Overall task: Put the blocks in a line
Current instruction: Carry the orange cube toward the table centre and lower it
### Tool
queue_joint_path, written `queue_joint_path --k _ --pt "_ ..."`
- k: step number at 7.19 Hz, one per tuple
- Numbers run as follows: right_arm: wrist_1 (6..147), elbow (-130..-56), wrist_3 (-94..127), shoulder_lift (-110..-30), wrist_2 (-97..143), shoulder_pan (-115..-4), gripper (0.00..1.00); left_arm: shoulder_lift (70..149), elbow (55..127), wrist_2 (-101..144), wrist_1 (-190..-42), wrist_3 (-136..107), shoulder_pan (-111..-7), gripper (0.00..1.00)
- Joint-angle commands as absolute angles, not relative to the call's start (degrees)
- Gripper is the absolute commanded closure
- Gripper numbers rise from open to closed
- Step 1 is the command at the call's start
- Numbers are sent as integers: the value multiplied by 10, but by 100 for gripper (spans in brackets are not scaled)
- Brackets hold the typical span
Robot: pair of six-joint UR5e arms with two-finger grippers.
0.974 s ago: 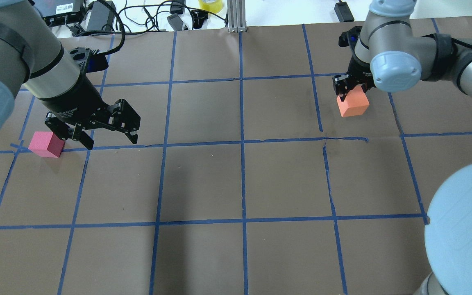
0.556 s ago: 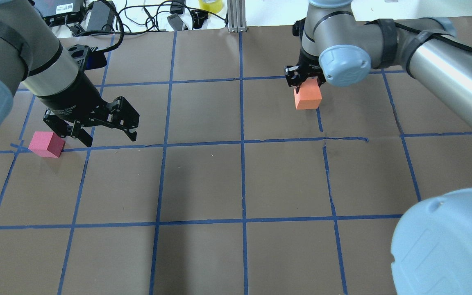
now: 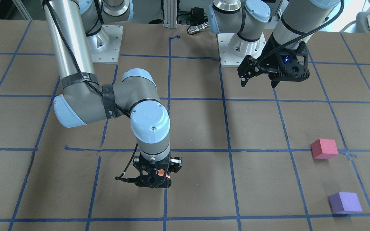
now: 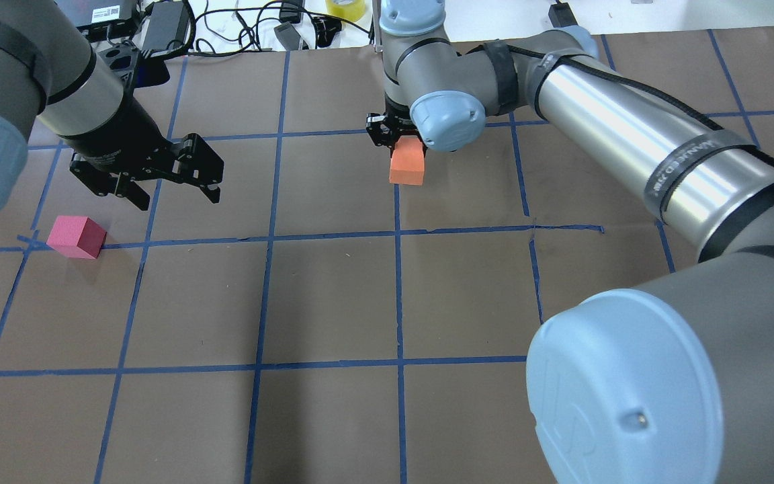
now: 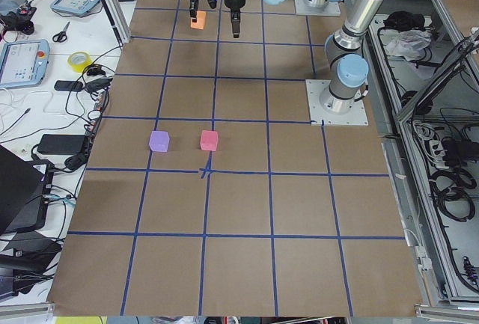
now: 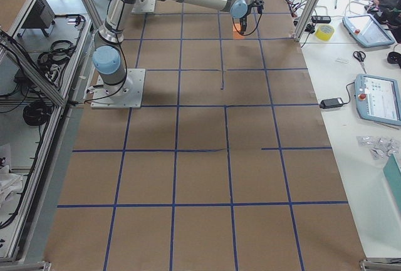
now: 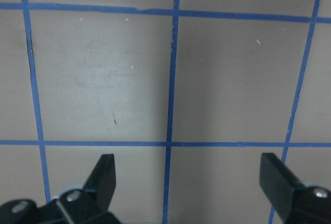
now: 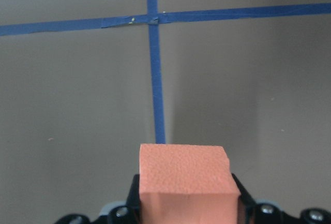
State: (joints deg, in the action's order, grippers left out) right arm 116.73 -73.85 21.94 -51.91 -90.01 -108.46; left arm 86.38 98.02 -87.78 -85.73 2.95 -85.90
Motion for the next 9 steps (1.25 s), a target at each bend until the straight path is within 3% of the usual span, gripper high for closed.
queue_joint_path --k 1,2,4,5,6,9 --pt "1171 -691 270 -467 -900 -1119 91 868 969 -923 -846 89 -859 0" --pt "1172 -688 277 -458 -900 -1125 85 869 969 -921 -846 101 -859 0" --pt "1172 -691 297 -454 -900 -1130 63 869 946 -917 -836 98 -858 0" --pt "1171 -693 299 -455 -900 -1131 27 873 940 -917 -833 98 -858 0" --pt "1168 -693 298 -457 -900 -1131 0 874 939 -918 -833 99 -858 0" --pt "1136 -687 298 -491 -900 -1129 0 873 950 -918 -811 -7 -860 0"
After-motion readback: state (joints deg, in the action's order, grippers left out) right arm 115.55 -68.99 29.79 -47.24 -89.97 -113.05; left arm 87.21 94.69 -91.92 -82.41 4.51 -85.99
